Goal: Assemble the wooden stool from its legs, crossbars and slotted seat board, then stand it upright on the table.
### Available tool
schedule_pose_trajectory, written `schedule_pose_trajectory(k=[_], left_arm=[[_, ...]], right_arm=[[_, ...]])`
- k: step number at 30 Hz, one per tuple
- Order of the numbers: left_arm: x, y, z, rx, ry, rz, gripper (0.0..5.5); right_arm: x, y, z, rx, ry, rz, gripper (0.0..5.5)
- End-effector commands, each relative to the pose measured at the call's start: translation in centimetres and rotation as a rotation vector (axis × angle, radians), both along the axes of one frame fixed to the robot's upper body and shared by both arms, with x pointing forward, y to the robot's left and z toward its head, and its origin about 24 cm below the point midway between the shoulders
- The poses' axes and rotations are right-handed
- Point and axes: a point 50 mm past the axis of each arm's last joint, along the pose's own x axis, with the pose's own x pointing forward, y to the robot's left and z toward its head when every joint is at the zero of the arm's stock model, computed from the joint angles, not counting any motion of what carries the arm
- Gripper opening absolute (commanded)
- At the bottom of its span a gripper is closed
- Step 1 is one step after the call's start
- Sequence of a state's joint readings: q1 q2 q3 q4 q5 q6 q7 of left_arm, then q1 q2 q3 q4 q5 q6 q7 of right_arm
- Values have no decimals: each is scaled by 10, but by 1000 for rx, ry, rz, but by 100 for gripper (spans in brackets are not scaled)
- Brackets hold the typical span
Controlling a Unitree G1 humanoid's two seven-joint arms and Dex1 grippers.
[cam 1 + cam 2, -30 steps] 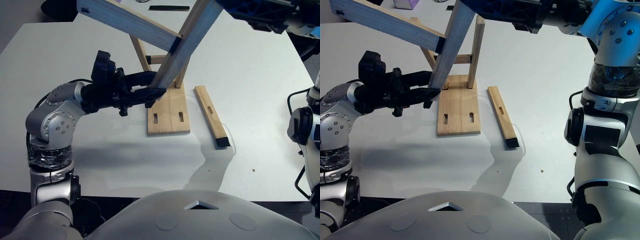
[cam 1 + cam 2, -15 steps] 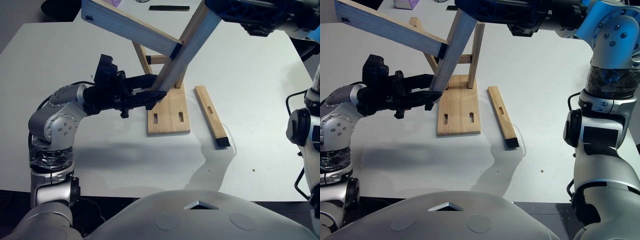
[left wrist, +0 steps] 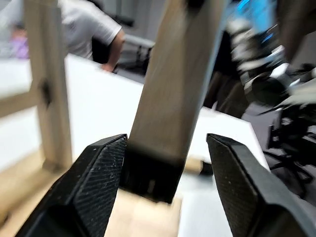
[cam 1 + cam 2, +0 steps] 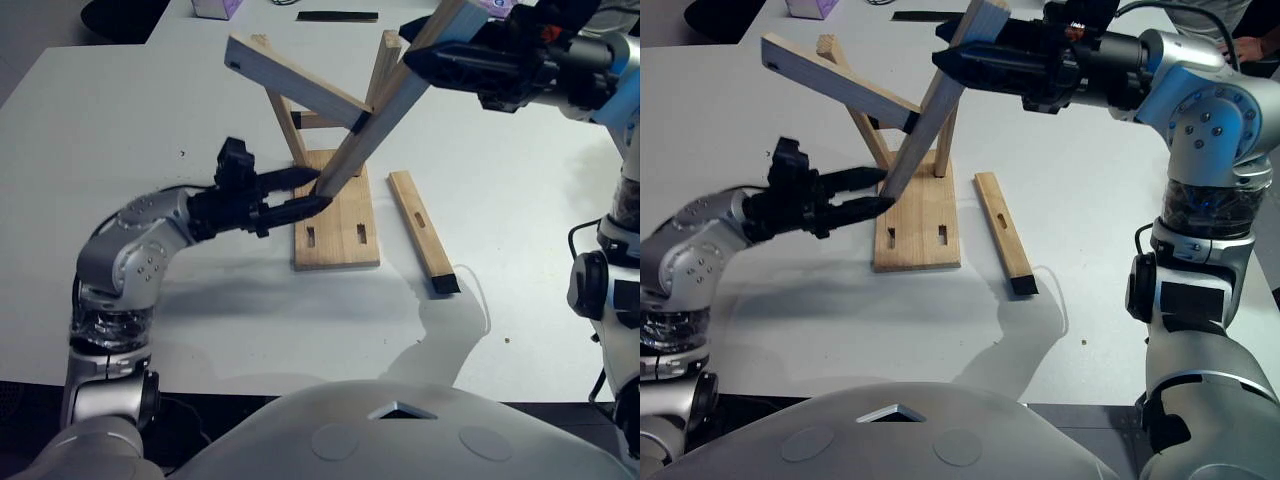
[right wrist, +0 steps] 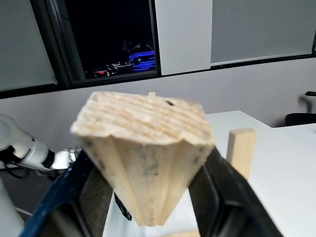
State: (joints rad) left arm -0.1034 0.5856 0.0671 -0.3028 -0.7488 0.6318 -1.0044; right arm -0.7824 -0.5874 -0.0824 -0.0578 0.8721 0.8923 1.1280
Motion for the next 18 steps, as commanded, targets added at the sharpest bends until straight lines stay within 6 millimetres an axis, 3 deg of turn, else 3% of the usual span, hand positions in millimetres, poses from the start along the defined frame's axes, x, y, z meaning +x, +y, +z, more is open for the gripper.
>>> schedule_pose_trajectory(k=[1,5,9,18], left_arm=[[-5,33,-10,2,5,282,294],[6,63,7,-190,-71,665,294],[13,76,14,-366,-91,916,294],[13,88,16,-453,-80,1097,294]], right_arm=[[2,-9,-11,-92,-95,-86,200],[-4,-8,-33,-217,-135,-34,200],[0,-9,-45,-270,-139,-23,200],[-8,-22,-43,-258,-88,20,200]])
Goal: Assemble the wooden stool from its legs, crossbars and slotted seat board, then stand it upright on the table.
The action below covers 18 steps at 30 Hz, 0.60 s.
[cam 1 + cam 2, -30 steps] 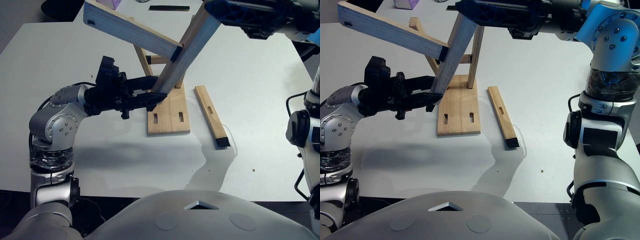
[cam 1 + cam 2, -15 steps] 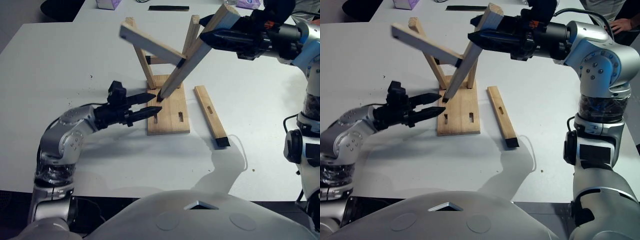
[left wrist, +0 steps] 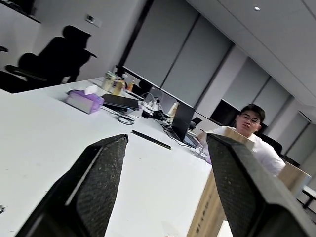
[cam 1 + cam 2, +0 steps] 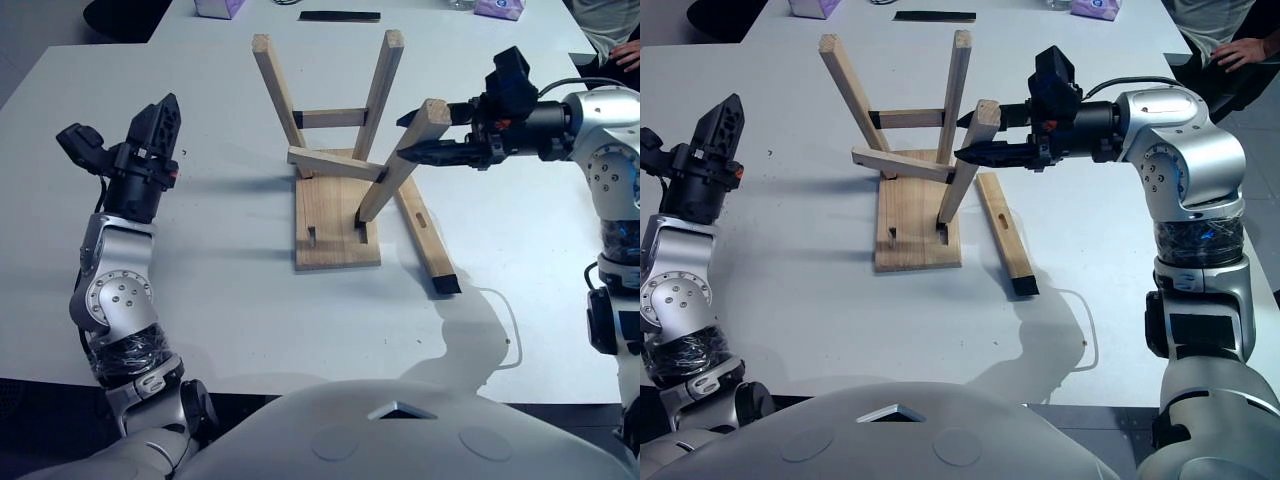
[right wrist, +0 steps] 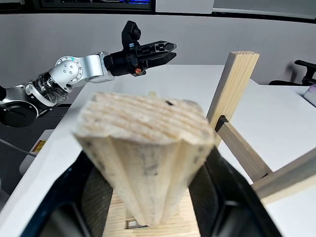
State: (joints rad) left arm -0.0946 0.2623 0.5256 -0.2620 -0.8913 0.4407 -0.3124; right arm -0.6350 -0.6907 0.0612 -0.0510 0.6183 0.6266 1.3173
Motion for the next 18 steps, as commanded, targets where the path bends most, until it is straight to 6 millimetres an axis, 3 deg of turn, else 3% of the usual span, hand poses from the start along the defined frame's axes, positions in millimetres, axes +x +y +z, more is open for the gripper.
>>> schedule_pose_trajectory(k=[1,18], left_arm=[[0,7,0,-13,-1,44,294],[-5,8,-10,-27,7,73,294]], right_arm=[[-7,-6,3,7,20,23,200],[-11,-4,-10,-66,38,84,200]])
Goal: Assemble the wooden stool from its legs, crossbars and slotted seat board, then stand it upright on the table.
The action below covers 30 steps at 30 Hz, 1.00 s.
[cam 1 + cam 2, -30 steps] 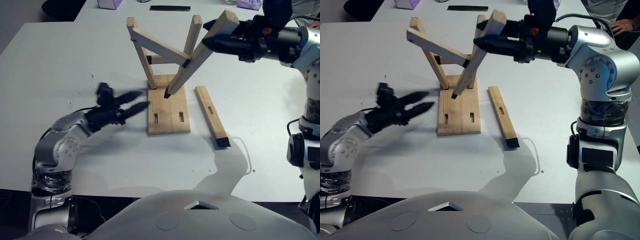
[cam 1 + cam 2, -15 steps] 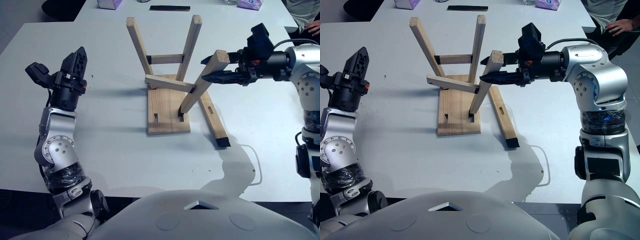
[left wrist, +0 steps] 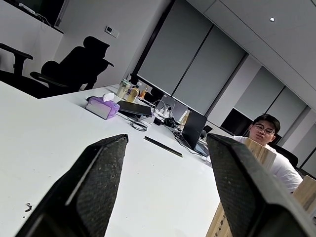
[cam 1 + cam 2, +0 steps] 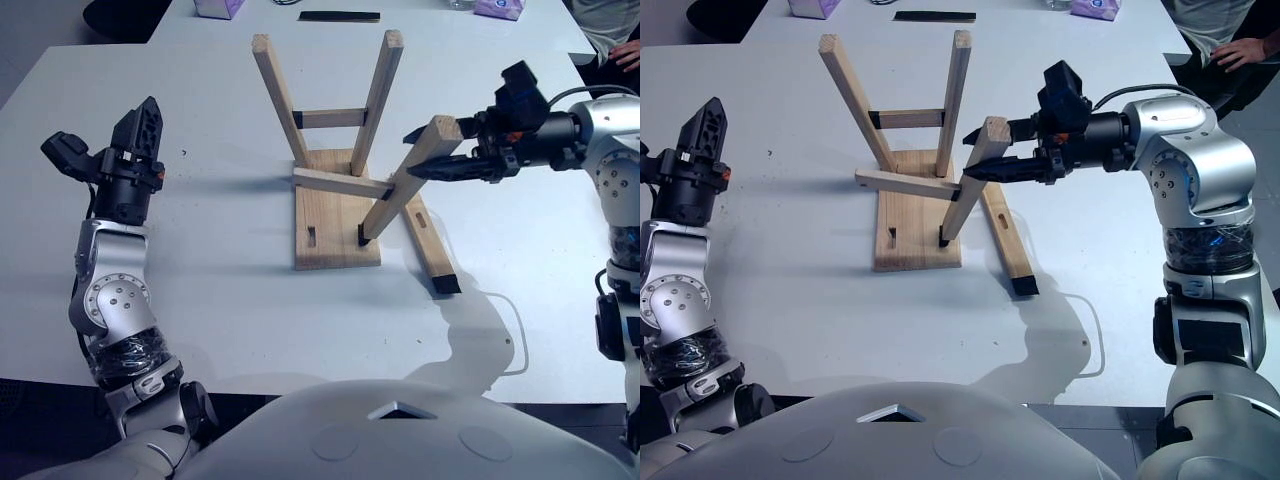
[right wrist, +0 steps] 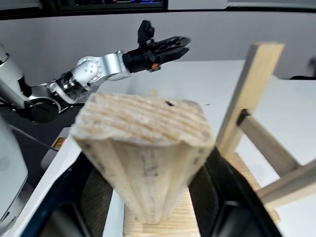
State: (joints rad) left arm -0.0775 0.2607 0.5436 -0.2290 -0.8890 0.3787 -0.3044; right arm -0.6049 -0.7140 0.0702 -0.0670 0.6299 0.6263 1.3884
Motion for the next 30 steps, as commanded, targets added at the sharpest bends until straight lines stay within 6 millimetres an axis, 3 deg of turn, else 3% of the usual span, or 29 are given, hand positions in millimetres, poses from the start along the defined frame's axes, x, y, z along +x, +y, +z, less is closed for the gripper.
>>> schedule_pose_trajectory(k=[1,5,13,23,30], left_arm=[[-2,-3,-6,-12,16,3,294],[-1,-4,-6,-9,17,1,294],[-3,-10,-8,-36,-2,-19,294],[-7,-34,-20,-64,7,-52,294],[-6,-35,-23,-49,21,-55,294]], right_arm=[[-2,-1,-6,-56,0,16,200],[4,-1,-8,-71,-25,0,200],[21,6,11,-77,-57,48,200],[8,21,-45,-264,8,116,200],[13,19,-56,-291,38,26,200]])
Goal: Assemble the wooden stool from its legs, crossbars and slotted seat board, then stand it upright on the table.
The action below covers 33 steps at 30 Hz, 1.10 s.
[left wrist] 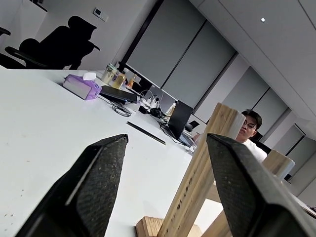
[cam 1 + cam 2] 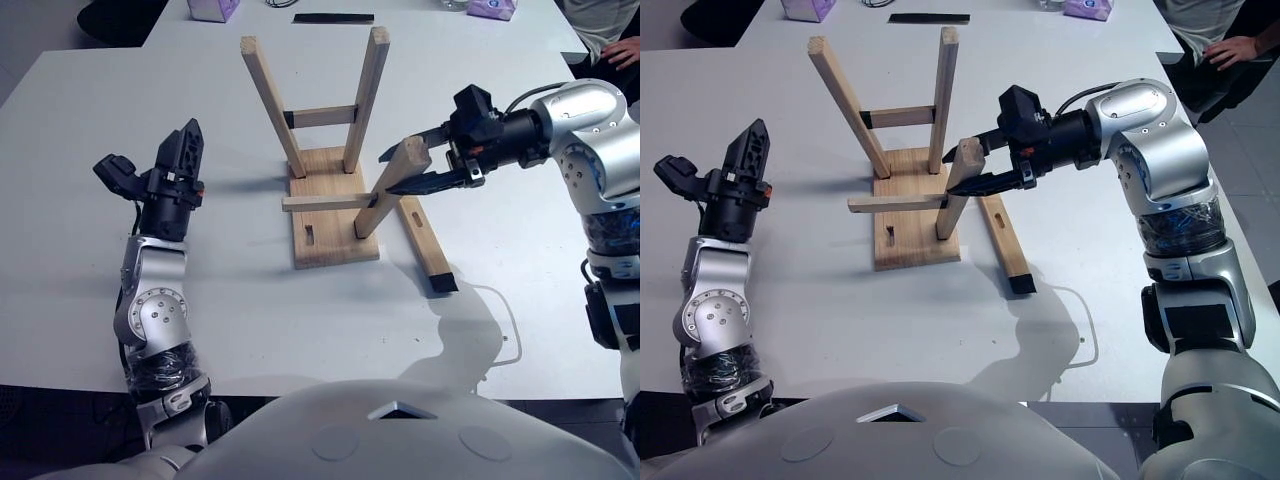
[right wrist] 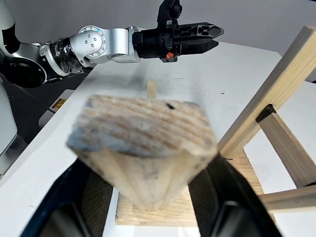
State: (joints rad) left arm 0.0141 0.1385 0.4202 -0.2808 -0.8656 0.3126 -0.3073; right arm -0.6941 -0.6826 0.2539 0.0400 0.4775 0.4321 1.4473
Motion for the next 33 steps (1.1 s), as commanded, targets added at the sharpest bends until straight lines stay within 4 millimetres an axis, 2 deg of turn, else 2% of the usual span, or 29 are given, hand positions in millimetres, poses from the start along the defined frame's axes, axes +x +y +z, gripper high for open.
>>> schedule_pose_trajectory(k=[1,8,9,12,16,19,22,24,30,33], left_arm=[[3,2,2,20,-3,5,294],[7,3,0,23,-1,9,294],[6,4,-1,23,-1,16,294],[4,7,-3,23,5,33,294],[2,9,-4,22,11,43,294],[-3,13,-8,16,24,73,294],[-12,15,-17,7,62,129,294],[-17,15,-24,-3,90,157,294],[-24,17,-30,-10,142,200,294],[-26,17,-28,-10,154,193,294]], right_arm=[[0,-4,-41,-129,132,-120,200],[-3,6,-28,-6,129,-118,200],[-3,6,-23,39,106,-103,238],[-7,2,-10,114,66,-97,281],[-11,-18,-7,82,17,-220,321],[-20,-49,-28,-82,0,-380,321],[-34,-61,-62,-208,54,-520,321],[-44,-53,-81,-208,85,-615,321],[-62,-21,-110,-156,82,-1068,321],[-74,-13,-118,-179,69,-1198,321]])
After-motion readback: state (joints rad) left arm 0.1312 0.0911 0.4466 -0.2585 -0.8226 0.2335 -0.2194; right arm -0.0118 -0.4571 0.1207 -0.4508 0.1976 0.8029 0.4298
